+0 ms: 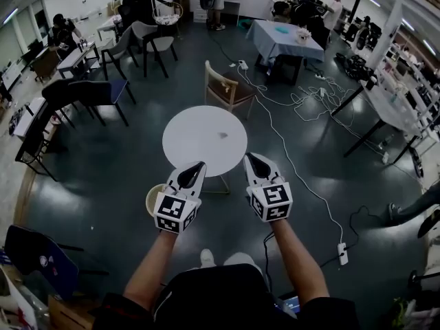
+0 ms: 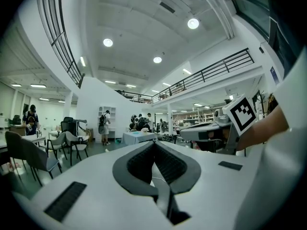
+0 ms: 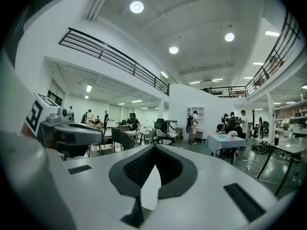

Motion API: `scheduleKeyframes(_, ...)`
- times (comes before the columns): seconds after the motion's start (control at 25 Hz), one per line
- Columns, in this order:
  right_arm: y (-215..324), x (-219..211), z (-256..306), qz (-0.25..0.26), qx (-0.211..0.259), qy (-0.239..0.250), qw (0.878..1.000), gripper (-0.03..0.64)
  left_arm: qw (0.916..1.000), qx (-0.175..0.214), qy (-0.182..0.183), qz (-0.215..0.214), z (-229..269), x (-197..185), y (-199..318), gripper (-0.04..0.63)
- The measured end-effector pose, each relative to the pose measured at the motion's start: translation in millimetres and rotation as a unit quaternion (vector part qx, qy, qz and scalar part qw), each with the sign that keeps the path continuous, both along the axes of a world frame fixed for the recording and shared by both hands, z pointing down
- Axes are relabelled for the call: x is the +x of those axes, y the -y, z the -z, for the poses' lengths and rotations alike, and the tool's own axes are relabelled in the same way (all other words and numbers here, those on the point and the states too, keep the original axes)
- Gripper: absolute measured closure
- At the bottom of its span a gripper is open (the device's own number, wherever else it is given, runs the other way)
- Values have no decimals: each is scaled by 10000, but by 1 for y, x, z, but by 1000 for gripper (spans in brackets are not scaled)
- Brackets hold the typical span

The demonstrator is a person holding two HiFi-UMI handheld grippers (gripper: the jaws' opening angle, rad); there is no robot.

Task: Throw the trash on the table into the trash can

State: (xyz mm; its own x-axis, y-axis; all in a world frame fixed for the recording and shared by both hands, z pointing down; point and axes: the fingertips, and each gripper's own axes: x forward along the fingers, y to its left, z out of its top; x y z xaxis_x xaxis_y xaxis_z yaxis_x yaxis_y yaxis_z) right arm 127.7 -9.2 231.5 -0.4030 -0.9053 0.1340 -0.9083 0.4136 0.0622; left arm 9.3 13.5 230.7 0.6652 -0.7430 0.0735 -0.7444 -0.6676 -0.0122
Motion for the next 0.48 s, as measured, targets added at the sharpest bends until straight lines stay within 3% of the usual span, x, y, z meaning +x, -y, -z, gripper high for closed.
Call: scheduleKeyframes(0.48,35,11,-28,-199,-288,-82,9994,600,9993,-323,-15,-191,-32,7,33,580)
